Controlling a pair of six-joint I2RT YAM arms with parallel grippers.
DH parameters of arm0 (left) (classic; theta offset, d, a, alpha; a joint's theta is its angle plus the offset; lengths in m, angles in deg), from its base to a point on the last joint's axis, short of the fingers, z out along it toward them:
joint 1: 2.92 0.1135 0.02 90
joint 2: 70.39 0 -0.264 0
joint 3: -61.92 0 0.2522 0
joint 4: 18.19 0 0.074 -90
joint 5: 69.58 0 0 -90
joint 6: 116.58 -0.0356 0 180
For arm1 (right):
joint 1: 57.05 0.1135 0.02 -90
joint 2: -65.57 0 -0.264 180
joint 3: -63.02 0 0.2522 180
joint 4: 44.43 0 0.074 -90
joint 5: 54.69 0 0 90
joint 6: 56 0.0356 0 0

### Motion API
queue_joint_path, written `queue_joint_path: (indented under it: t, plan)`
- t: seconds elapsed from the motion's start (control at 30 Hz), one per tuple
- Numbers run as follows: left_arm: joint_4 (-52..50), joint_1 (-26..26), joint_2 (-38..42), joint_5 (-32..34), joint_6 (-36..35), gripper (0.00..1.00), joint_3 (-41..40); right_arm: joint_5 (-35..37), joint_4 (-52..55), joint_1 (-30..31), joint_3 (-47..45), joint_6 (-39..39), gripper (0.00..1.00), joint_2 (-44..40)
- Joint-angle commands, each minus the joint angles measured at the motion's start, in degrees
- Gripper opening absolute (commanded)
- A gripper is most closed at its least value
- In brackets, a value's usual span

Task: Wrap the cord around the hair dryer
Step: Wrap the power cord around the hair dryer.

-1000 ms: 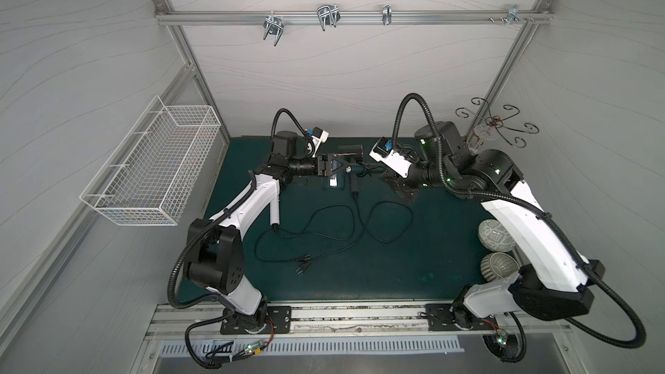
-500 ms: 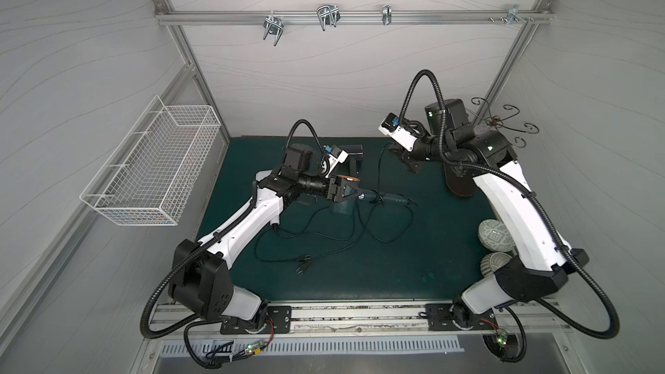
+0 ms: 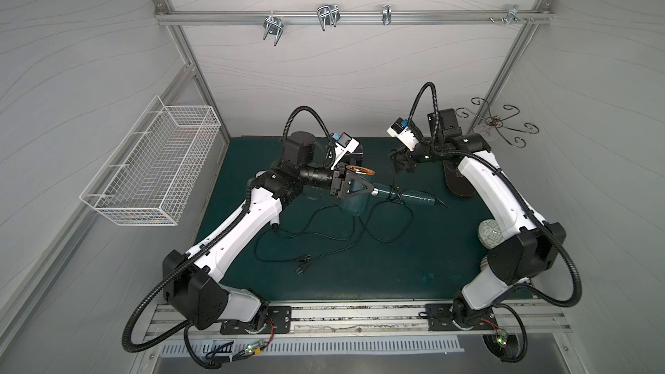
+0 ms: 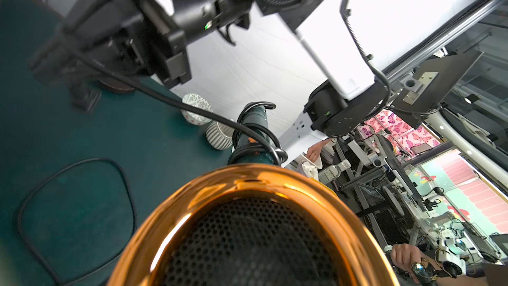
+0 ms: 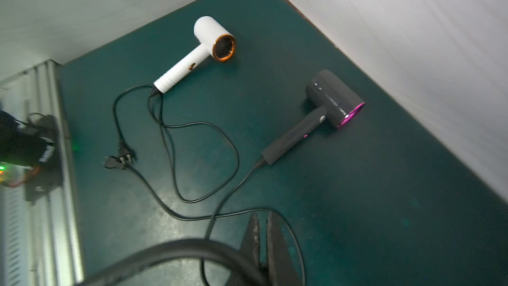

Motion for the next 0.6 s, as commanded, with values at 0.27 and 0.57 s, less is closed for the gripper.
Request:
queue_joint_path:
  t: [0.27,0.57]
  plan:
    - [19.2,4.69,-1.0,-5.25,10.84,0.0,4.05,-19.37,-12.23,-5.46,-13.83,12.98,0.0,-1.72]
    - [29.27,9.21,-3.94,-3.16,18.4,0.0,5.06,-20.34,-23.9,-4.08,-28.02,25.75,0.0,-7.49]
